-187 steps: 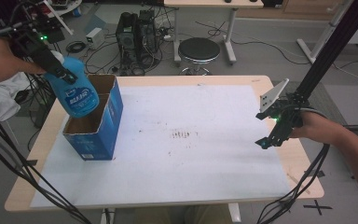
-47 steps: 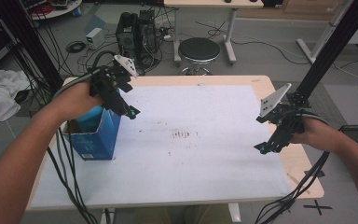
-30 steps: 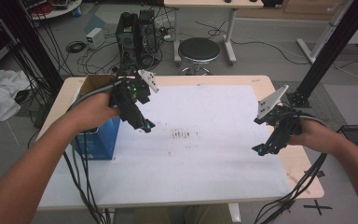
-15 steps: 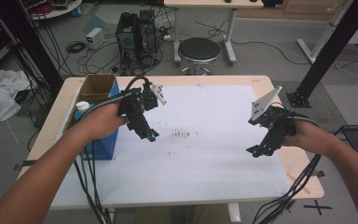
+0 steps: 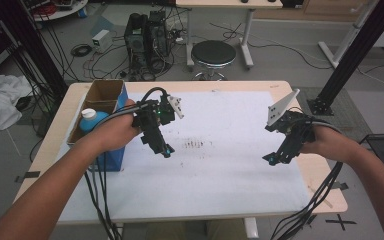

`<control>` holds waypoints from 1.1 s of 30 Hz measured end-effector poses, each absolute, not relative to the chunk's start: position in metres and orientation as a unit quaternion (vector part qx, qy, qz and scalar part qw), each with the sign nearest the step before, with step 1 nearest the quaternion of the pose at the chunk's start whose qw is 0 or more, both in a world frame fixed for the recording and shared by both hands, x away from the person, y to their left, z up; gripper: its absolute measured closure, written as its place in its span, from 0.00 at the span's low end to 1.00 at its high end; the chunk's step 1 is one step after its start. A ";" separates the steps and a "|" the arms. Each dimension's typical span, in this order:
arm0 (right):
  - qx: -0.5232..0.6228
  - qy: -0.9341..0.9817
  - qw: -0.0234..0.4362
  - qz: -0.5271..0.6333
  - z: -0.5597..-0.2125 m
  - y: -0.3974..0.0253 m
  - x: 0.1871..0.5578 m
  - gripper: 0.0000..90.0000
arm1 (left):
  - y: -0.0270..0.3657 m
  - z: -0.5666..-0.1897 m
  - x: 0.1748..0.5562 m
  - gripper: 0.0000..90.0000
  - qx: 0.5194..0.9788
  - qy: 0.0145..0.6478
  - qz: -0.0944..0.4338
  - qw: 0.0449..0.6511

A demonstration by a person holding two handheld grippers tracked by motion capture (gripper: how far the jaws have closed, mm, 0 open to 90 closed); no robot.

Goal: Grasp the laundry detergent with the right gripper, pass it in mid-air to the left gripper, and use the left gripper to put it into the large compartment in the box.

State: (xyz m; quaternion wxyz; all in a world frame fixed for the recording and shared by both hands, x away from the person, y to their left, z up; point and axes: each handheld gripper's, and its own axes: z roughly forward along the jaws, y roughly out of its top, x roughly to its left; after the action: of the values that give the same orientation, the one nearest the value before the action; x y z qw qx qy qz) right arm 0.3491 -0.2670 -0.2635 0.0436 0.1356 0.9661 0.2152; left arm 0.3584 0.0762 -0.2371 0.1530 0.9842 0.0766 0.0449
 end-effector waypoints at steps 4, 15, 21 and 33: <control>0.132 0.967 0.043 0.215 -0.263 -0.265 0.354 0.01 | 0.077 -0.239 0.362 0.09 0.985 0.077 0.042 0.146; 0.129 0.968 0.040 0.211 -0.263 -0.262 0.361 0.01 | 0.077 -0.245 0.361 0.09 0.988 0.075 0.041 0.131; 0.127 0.969 0.039 0.208 -0.264 -0.262 0.361 0.01 | 0.079 -0.244 0.362 0.09 0.987 0.077 0.044 0.135; 0.132 0.968 0.040 0.210 -0.264 -0.261 0.360 0.01 | 0.080 -0.244 0.362 0.09 0.986 0.079 0.044 0.143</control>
State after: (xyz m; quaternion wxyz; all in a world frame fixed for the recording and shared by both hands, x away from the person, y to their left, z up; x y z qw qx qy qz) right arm 0.3600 -0.2610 -0.2640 0.0396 0.1317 0.9681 0.2095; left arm 0.3625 0.0805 -0.2441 0.1425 0.9857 0.0787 0.0438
